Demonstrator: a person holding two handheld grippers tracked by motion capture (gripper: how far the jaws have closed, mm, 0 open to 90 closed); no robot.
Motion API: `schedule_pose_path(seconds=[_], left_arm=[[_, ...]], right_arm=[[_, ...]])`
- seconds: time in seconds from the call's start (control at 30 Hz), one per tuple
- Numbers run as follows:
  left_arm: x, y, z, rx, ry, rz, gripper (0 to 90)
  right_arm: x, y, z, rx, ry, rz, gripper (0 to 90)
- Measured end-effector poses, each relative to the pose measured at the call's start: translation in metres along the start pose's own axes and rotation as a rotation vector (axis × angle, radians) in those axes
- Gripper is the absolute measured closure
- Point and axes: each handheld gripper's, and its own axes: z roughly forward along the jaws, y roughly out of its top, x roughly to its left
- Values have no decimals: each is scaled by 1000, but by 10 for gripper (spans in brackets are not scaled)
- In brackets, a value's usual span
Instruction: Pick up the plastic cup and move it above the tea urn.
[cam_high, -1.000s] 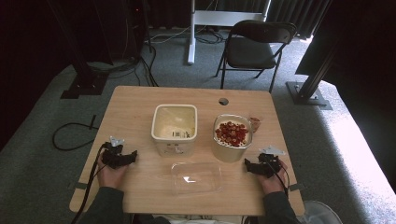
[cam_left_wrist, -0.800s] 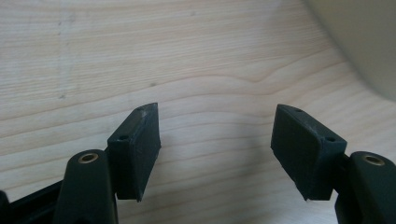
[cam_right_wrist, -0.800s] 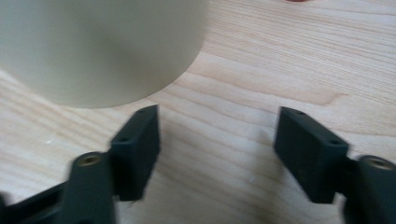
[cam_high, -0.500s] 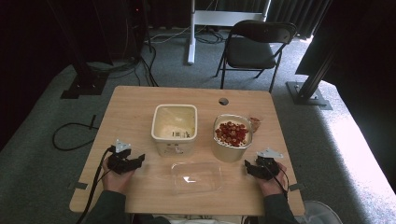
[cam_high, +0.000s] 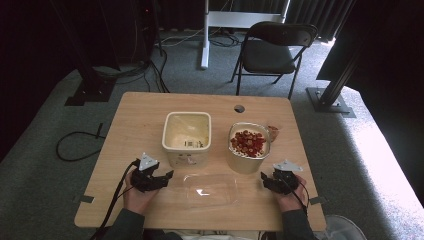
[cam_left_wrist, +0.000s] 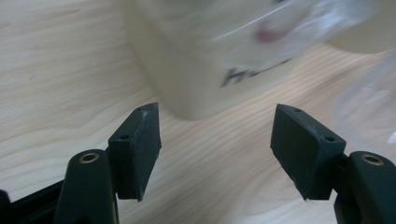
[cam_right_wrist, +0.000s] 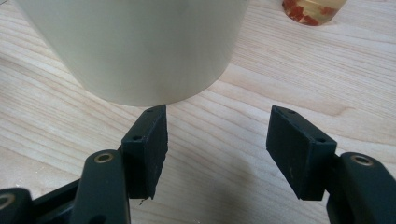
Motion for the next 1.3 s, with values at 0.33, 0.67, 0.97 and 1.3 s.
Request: schedule_pose_path(seconds=[0.33, 0.67, 0.97, 1.3], left_arm=[[-36, 14, 4, 9, -110, 73, 394], [-40, 14, 24, 83, -104, 96, 621], [-32, 19, 24, 73, -27, 87, 788], [-27, 15, 15, 87, -13, 55, 696]], right_arm=[[-1, -1, 1, 11, -8, 1, 380], [-1, -2, 2, 14, -19, -7, 380], [-1, -2, 2, 19, -30, -15, 387], [-1, -2, 3, 21, -33, -14, 389]])
